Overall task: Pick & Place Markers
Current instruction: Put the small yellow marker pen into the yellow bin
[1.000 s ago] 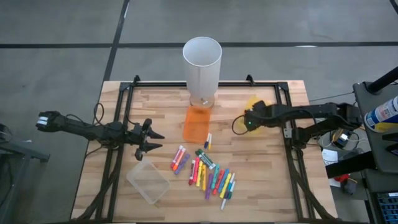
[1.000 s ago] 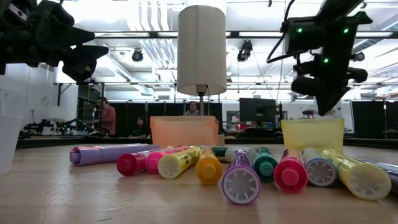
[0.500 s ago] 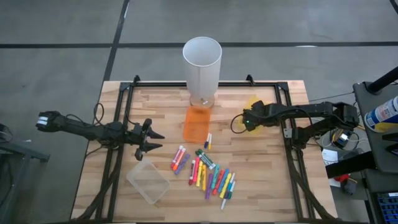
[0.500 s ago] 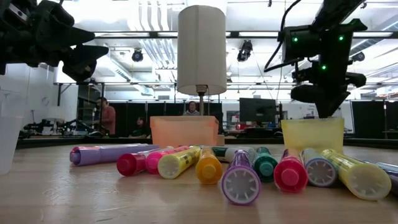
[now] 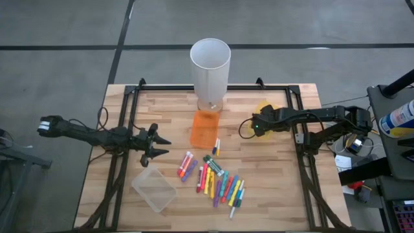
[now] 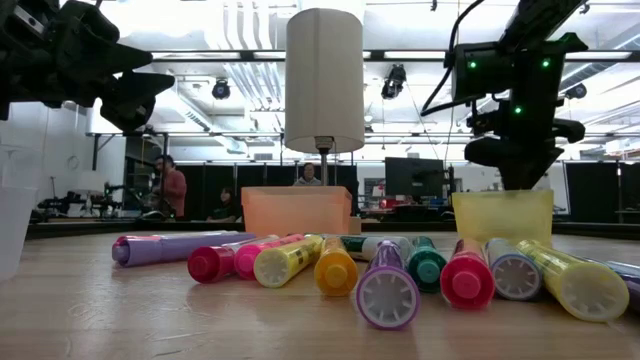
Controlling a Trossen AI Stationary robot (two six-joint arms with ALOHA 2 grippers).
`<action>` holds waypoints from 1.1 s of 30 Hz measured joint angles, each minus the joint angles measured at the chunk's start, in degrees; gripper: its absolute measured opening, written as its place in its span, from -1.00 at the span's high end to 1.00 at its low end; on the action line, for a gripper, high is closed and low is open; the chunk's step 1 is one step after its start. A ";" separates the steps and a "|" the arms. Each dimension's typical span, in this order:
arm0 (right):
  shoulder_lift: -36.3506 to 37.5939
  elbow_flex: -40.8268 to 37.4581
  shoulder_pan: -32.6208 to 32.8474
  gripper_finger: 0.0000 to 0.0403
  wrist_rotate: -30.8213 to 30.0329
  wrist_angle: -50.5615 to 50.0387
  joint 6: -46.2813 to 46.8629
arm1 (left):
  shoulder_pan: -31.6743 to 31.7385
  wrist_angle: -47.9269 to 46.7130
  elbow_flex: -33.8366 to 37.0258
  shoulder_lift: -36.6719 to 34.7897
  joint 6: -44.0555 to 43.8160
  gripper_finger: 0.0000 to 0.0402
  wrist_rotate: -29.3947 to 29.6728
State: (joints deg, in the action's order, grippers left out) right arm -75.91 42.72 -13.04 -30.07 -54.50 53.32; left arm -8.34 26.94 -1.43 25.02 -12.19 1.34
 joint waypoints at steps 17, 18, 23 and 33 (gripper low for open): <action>0.16 2.42 0.06 0.04 1.96 -0.50 -0.39 | 0.02 -0.02 0.00 0.00 0.00 0.13 0.00; 0.16 3.08 0.23 0.04 2.07 -0.54 -0.54 | 0.00 -0.02 0.00 0.00 0.00 0.13 0.02; 0.16 6.88 2.10 0.04 2.03 -0.49 -1.25 | 0.01 0.00 0.00 0.00 0.00 0.13 0.00; 0.07 10.59 9.80 0.07 1.64 5.48 -2.55 | 0.00 -0.02 0.02 0.00 -0.01 0.13 0.00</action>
State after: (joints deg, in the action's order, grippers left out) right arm -75.84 53.31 -3.23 -28.44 -49.02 50.77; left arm -8.34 26.92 -1.42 25.02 -12.20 1.34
